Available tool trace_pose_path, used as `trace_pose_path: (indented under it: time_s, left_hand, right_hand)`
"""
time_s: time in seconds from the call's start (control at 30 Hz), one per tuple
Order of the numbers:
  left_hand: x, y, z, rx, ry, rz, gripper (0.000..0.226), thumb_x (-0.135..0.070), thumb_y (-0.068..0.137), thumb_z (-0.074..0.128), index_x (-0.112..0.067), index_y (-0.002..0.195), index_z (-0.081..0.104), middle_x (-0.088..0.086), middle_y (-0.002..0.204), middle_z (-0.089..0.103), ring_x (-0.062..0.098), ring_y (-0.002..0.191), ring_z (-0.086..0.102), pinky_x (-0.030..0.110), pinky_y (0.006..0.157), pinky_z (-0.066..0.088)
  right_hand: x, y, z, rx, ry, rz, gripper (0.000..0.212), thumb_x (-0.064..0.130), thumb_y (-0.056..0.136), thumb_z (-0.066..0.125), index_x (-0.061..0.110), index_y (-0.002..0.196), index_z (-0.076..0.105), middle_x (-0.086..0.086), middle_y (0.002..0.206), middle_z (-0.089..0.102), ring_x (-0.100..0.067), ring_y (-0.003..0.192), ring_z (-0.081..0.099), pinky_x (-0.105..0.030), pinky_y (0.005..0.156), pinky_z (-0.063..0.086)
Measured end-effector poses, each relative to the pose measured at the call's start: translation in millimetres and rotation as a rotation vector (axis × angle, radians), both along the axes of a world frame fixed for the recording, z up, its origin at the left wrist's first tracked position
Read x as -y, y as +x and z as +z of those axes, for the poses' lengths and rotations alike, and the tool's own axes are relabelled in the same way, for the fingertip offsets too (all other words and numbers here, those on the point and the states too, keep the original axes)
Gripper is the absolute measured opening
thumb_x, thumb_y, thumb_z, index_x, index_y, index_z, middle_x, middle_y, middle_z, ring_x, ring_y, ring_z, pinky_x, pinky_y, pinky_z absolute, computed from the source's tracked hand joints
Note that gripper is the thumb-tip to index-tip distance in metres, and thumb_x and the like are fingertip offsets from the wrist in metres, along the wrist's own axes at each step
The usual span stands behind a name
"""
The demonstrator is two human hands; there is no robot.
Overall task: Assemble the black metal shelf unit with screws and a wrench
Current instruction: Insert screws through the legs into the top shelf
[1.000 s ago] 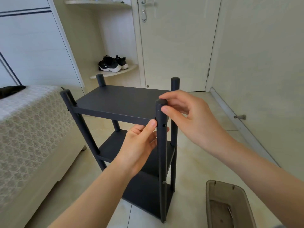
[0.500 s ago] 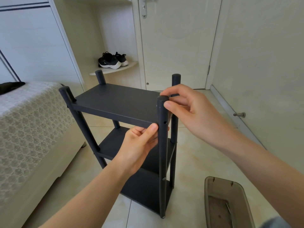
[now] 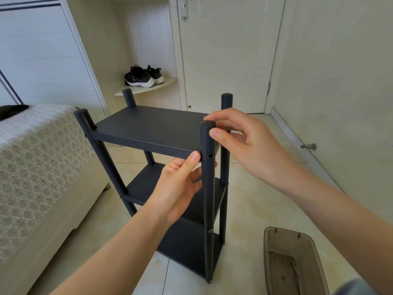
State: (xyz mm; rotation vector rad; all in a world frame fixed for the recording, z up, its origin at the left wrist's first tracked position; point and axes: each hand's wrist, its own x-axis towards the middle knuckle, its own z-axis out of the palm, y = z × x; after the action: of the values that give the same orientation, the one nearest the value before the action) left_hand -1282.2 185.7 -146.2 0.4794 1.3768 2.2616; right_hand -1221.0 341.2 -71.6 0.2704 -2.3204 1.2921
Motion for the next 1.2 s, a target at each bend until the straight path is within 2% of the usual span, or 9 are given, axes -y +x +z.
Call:
trace_pose_path:
  time_s: [0.1, 0.23, 0.37, 0.47, 0.53, 0.73, 0.9, 1.07, 1.2]
  left_hand:
    - [-0.2, -0.9, 2.0, -0.019, 0.044, -0.033, 0.018, -0.034, 0.089, 0.069, -0.018, 0.092, 0.078, 0.009, 0.116, 0.073, 0.026, 0.112, 0.069, 0.037, 0.089, 0.057]
    - [-1.0, -0.4, 5.2, -0.021, 0.110, -0.065, 0.013, -0.029, 0.086, 0.071, -0.019, 0.083, 0.079, 0.013, 0.123, 0.071, 0.030, 0.121, 0.065, 0.033, 0.090, 0.056]
    - [-1.8, 0.4, 4.9, 0.002, 0.115, -0.068, 0.015, -0.027, 0.087, 0.068, -0.022, 0.077, 0.079, 0.009, 0.118, 0.074, 0.027, 0.117, 0.068, 0.030, 0.086, 0.057]
    - [-2.1, 1.2, 5.5, 0.017, 0.115, -0.059, 0.012, -0.030, 0.082, 0.072, -0.020, 0.082, 0.080, 0.010, 0.118, 0.073, 0.027, 0.116, 0.068, 0.030, 0.085, 0.057]
    - [-2.3, 1.4, 5.9, 0.015, 0.107, -0.062, 0.013, -0.030, 0.082, 0.072, -0.019, 0.084, 0.080, 0.010, 0.117, 0.074, 0.026, 0.114, 0.069, 0.029, 0.084, 0.057]
    - [-2.4, 1.2, 7.6, 0.025, 0.095, -0.064, 0.018, -0.027, 0.087, 0.064, -0.020, 0.081, 0.080, 0.009, 0.112, 0.076, 0.024, 0.110, 0.071, 0.029, 0.082, 0.058]
    - [-2.6, -0.8, 6.0, 0.014, 0.070, -0.045, 0.017, -0.030, 0.084, 0.066, -0.023, 0.074, 0.078, 0.005, 0.106, 0.077, 0.023, 0.106, 0.072, 0.031, 0.078, 0.059]
    - [-4.5, -0.8, 6.8, 0.012, 0.077, -0.060, 0.016, -0.031, 0.086, 0.067, -0.025, 0.076, 0.078, 0.003, 0.107, 0.077, 0.023, 0.107, 0.072, 0.033, 0.076, 0.058]
    - [-5.2, 0.1, 6.0, 0.000, 0.084, -0.075, 0.017, -0.031, 0.086, 0.067, -0.025, 0.073, 0.076, 0.004, 0.109, 0.076, 0.023, 0.109, 0.071, 0.033, 0.078, 0.059]
  right_hand:
    - [-5.1, -1.7, 1.6, 0.002, -0.004, 0.028, 0.023, 0.019, 0.097, 0.058, 0.028, 0.117, 0.067, 0.017, 0.114, 0.068, 0.004, 0.113, 0.059, -0.033, 0.105, 0.046]
    - [-17.0, -6.0, -2.7, -0.046, 0.001, 0.039, 0.027, 0.016, 0.100, 0.055, 0.029, 0.120, 0.067, 0.012, 0.117, 0.068, 0.002, 0.112, 0.059, -0.012, 0.094, 0.045]
    - [-38.7, -29.3, -13.6, -0.066, 0.187, -0.278, 0.049, 0.005, 0.095, 0.056, 0.031, 0.137, 0.051, 0.009, 0.137, 0.047, -0.007, 0.125, 0.048, -0.027, 0.109, 0.040]
    - [-44.7, -48.8, -24.1, 0.125, 0.393, -0.280, 0.082, 0.007, 0.092, 0.064, 0.046, 0.151, 0.022, -0.002, 0.161, 0.015, -0.021, 0.143, 0.029, -0.023, 0.110, 0.023]
    - [-43.3, -60.3, -28.0, 0.154, 0.478, -0.246, 0.090, 0.011, 0.091, 0.067, 0.051, 0.151, 0.013, -0.005, 0.164, 0.006, -0.028, 0.145, 0.029, -0.032, 0.113, 0.028]
    - [-44.6, -76.5, -31.9, 0.092, 0.559, -0.271, 0.062, 0.009, 0.096, 0.059, 0.022, 0.152, 0.035, -0.008, 0.152, 0.034, -0.031, 0.134, 0.042, -0.038, 0.113, 0.034]
    - [-43.8, -76.6, -29.5, 0.095, 0.605, -0.269, 0.058, 0.010, 0.097, 0.056, 0.023, 0.151, 0.037, -0.011, 0.137, 0.046, -0.031, 0.120, 0.049, -0.042, 0.105, 0.041]
    - [-41.9, -72.1, -26.1, 0.133, 0.519, -0.249, 0.049, 0.012, 0.100, 0.050, 0.026, 0.146, 0.041, -0.007, 0.123, 0.052, -0.027, 0.113, 0.051, -0.033, 0.097, 0.042]
    - [-34.9, -68.4, -22.1, 0.132, 0.667, -0.350, 0.055, 0.010, 0.098, 0.050, 0.024, 0.150, 0.035, -0.015, 0.127, 0.051, -0.035, 0.113, 0.051, -0.039, 0.094, 0.045]
